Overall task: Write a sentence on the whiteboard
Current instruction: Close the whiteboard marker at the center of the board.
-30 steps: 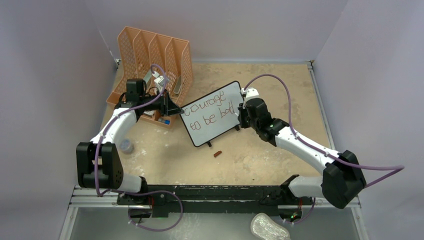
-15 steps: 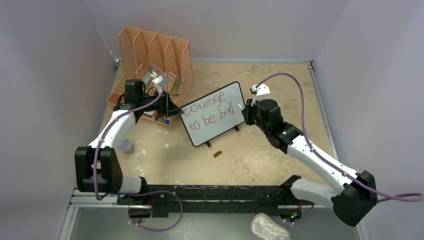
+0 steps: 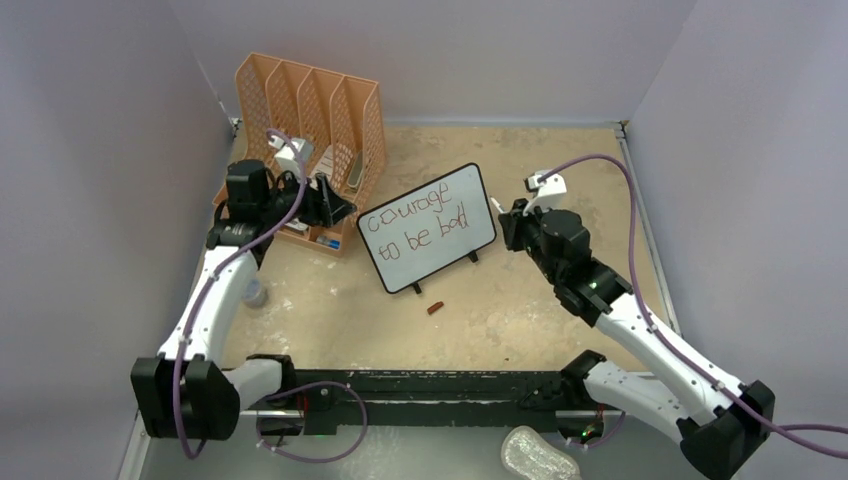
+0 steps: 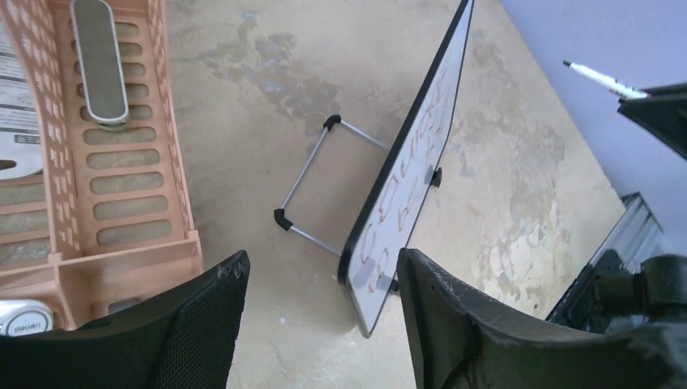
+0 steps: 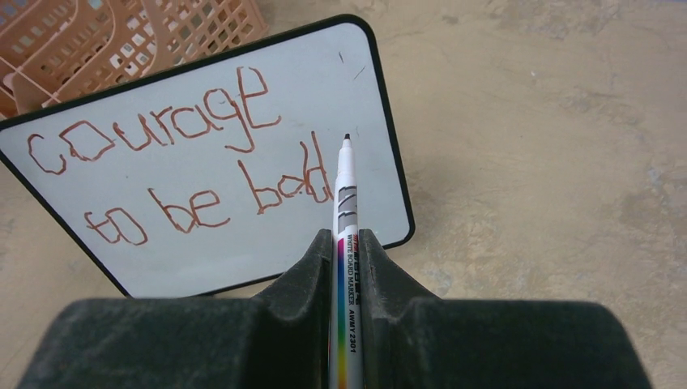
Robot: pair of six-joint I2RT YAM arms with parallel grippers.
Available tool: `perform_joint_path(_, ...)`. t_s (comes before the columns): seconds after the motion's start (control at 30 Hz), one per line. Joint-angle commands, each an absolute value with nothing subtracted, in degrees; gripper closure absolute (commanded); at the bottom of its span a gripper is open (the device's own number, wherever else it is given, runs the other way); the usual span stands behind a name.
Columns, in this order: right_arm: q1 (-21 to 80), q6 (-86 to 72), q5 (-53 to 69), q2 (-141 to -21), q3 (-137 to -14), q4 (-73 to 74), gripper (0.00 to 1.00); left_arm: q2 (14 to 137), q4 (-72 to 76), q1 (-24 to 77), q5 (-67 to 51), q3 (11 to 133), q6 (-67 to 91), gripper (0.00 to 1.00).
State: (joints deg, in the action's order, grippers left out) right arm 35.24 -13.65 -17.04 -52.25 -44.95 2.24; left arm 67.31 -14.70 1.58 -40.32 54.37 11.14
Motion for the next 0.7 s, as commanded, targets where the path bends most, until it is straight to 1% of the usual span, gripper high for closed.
perform_joint_path(0.0, 35.3, -11.7, -19.5, -48.4, -44.2, 0.3, 1.0, 62.2, -17.1, 3.0, -35.6, 55.3, 17.1, 0.34)
perform_joint_path(0.2, 35.4, -12.9, -19.8, -43.3, -40.8, -1.7, 1.0, 60.5, -25.4, 16.4, -28.0, 59.3, 16.2, 0.31)
perform_joint_path(0.27, 35.3, -13.7, -19.5, -41.5, -39.4, -2.1, 1.0, 61.6, -28.3, 20.2, -26.5, 60.2, 16.4, 0.26)
perform_joint_path(0.33, 35.4, -14.2, -19.3, -39.7, -38.3, -2.7, 1.0, 62.5, -30.2, 24.5, -23.8, 60.3, 16.8, 0.24)
perform_joint_path(0.43, 35.3, -14.4, -19.3, -37.5, -37.7, -2.6, 1.0, 63.6, -30.9, 30.3, -21.5, 60.0, 18.0, 0.24)
perform_joint_path(0.47, 35.3, -14.3, -19.4, -36.0, -37.4, -2.5, 1.0, 65.2, -31.4, 35.3, -19.1, 60.4, 19.2, 0.23)
perform_joint_path(0.67, 35.3, -15.2, -19.9, -32.6, -36.2, -3.7, 1.0, 70.6, -33.1, 48.2, -8.3, 61.9, 19.6, 0.25)
